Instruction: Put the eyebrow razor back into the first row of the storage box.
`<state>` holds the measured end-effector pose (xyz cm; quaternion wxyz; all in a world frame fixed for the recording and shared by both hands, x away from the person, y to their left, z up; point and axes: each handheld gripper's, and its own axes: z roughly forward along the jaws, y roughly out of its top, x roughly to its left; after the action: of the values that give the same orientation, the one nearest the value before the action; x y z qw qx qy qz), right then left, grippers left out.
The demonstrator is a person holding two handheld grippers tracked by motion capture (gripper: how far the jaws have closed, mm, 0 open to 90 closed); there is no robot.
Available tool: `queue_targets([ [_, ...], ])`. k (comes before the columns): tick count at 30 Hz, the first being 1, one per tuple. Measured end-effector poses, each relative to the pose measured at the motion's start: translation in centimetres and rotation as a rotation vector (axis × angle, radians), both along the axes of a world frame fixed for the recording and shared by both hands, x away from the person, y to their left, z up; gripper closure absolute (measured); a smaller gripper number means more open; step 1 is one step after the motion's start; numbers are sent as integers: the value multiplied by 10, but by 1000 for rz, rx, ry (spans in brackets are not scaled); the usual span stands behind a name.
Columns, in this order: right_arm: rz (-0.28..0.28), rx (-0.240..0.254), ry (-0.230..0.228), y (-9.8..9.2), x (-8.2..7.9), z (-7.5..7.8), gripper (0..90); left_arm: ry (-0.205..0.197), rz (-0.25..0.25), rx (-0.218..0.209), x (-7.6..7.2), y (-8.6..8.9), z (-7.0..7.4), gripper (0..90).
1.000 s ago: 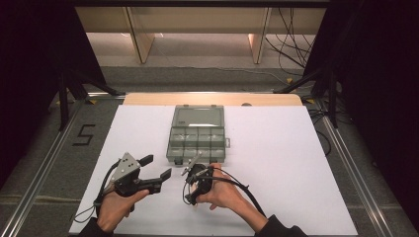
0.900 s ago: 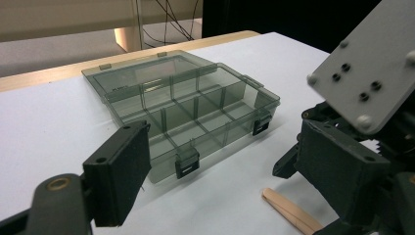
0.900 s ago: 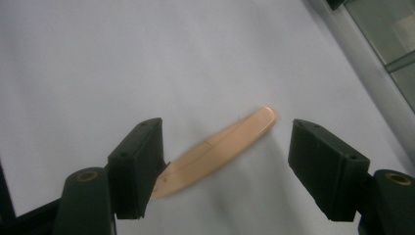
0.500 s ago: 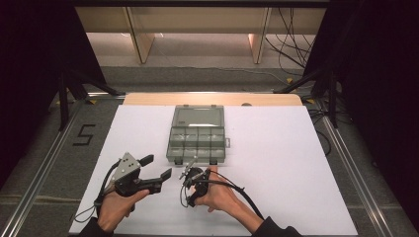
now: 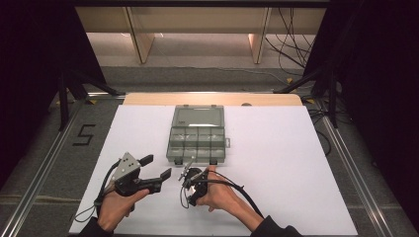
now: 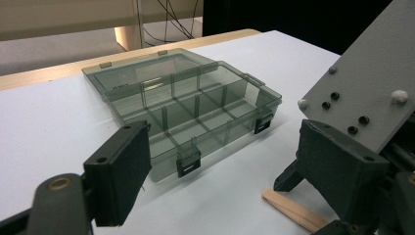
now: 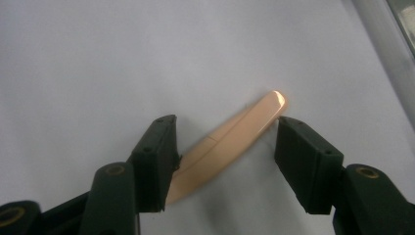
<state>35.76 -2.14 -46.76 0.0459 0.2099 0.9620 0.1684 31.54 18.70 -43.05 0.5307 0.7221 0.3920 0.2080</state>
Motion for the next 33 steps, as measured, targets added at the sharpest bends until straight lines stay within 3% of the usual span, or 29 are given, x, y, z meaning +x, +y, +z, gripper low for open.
queue_targets([
  [8,34,-4,14,-1,3,1,496,3,5,6,1,1,-1,201],
  [16,53,-2,17,-4,8,3,660,-1,4,6,1,1,-1,205],
  [18,59,-6,15,-4,9,3,702,8,11,-12,1,0,-2,205],
  [20,63,-9,11,-4,9,3,737,2,4,9,1,0,-2,206],
  [33,92,17,-4,-9,11,7,744,6,5,0,2,1,-2,209],
])
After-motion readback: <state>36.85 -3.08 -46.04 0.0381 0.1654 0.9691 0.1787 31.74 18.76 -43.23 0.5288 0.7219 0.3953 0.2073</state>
